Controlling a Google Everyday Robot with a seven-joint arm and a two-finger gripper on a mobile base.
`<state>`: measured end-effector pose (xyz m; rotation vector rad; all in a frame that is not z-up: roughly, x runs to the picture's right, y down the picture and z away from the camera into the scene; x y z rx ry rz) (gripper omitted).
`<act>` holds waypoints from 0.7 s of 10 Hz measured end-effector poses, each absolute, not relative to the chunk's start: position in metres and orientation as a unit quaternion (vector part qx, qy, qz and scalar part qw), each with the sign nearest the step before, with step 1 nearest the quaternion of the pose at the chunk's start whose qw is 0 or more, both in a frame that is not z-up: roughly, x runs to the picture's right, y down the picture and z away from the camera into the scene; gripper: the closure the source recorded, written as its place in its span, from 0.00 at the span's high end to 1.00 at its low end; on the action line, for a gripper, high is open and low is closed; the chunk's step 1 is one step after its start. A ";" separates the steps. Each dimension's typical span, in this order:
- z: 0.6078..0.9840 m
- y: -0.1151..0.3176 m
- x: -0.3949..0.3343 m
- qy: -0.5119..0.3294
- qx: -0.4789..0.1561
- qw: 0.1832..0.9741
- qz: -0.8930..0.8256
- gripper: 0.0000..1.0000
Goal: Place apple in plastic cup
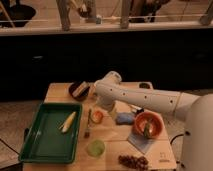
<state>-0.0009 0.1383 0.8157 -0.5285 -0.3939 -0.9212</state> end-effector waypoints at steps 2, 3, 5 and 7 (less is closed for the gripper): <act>0.819 0.143 -0.014 -0.202 -0.248 0.825 -0.466 0.80; 0.822 0.147 -0.024 -0.211 -0.250 0.813 -0.482 0.80; 0.830 0.158 -0.032 -0.224 -0.258 0.798 -0.497 0.80; 0.839 0.170 -0.039 -0.235 -0.269 0.787 -0.503 0.80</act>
